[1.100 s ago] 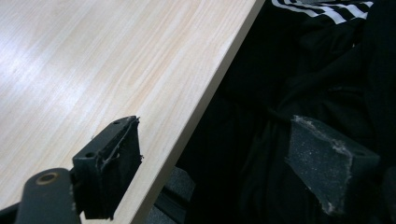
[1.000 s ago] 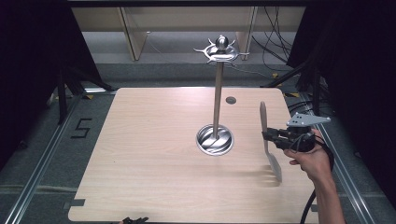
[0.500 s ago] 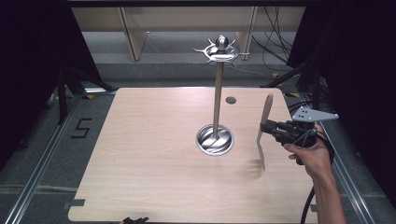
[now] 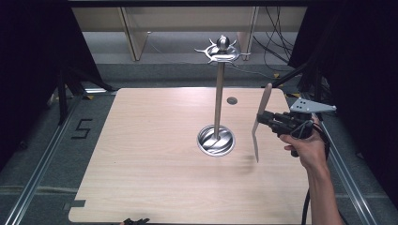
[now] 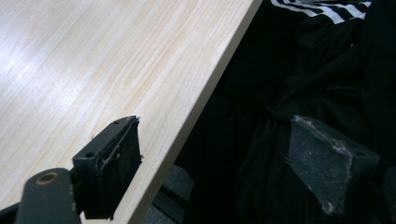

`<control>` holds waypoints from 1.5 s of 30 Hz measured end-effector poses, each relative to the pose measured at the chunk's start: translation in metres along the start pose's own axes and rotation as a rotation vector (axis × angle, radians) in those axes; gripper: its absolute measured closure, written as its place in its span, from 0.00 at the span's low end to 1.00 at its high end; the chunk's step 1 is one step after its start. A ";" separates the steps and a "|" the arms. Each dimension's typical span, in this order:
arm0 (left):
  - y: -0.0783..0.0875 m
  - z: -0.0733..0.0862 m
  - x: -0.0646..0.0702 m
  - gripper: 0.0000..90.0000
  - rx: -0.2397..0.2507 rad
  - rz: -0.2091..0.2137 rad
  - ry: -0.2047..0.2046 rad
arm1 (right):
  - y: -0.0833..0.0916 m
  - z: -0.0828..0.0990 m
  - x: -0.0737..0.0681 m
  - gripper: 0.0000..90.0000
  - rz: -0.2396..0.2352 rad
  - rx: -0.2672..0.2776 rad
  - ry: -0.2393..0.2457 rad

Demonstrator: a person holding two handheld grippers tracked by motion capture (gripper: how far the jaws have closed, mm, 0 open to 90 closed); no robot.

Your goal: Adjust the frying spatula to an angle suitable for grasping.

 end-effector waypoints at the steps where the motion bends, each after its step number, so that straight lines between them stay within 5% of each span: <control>1: -0.001 0.000 0.000 0.19 -0.001 -0.005 -0.002 | -0.001 -0.001 0.002 0.84 0.000 0.005 0.011; 8: -0.001 0.000 0.000 0.19 0.002 -0.014 -0.004 | -0.009 -0.013 0.005 0.84 -0.002 0.014 -0.008; 45: 0.000 0.000 0.000 0.19 0.001 -0.006 -0.010 | -0.036 -0.069 0.009 0.84 0.026 0.019 0.051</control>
Point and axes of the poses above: each handheld gripper's, and its own axes: y roughly backward along the jaws, z roughly out of its underside, x roughly to its right, the point moved 2 cm from there along -y, roughly forward along the jaws, and after that the axes turned 1 degree about -x, right-handed, at the moved point
